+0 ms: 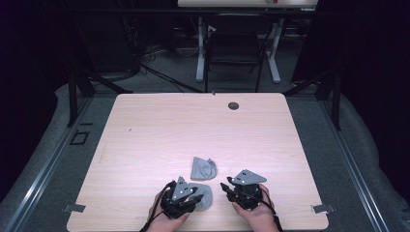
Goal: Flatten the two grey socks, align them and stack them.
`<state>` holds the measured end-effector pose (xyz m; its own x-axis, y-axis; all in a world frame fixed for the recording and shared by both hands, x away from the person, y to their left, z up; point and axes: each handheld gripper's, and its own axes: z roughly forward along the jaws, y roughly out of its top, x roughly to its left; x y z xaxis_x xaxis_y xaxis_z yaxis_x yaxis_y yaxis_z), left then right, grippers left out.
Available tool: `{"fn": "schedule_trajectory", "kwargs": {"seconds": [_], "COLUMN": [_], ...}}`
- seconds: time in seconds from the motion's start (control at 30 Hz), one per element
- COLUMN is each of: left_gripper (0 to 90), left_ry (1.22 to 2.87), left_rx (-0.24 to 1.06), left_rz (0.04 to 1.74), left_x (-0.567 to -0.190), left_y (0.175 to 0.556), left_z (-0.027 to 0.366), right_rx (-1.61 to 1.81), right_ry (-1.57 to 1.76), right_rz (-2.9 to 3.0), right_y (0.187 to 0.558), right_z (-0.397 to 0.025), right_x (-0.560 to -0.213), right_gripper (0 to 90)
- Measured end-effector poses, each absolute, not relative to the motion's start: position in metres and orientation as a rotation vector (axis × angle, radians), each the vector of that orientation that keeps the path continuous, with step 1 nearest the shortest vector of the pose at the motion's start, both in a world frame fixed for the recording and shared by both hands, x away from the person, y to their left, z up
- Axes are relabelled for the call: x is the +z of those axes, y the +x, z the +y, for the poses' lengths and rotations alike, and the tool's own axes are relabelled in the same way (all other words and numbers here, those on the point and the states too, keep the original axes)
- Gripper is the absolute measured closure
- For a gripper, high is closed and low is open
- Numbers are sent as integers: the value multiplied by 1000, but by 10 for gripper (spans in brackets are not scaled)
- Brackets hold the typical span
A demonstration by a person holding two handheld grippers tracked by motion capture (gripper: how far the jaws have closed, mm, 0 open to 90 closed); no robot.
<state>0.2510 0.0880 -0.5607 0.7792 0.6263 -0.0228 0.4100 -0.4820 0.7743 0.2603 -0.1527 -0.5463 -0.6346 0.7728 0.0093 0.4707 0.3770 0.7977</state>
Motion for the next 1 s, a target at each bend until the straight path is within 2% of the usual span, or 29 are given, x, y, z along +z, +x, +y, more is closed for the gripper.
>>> {"fn": "schedule_trajectory", "kwargs": {"seconds": [0.4,0.57,0.83,1.0], "left_gripper": [647,720,790,847], "left_ry": [2199,2213,2215,2203], "left_rx": [313,320,327,293], "left_rz": [736,732,717,726], "left_x": [-572,-577,-579,-578], "left_y": [251,252,253,254], "left_z": [69,68,70,72], "right_rx": [1134,1138,1151,1164], "right_ry": [1100,1106,1113,1120], "right_rz": [2277,2278,2286,2290], "right_y": [263,263,263,263], "right_z": [-156,-156,-155,-155], "right_x": [-548,-549,-550,-550], "right_gripper": [654,651,650,649]}}
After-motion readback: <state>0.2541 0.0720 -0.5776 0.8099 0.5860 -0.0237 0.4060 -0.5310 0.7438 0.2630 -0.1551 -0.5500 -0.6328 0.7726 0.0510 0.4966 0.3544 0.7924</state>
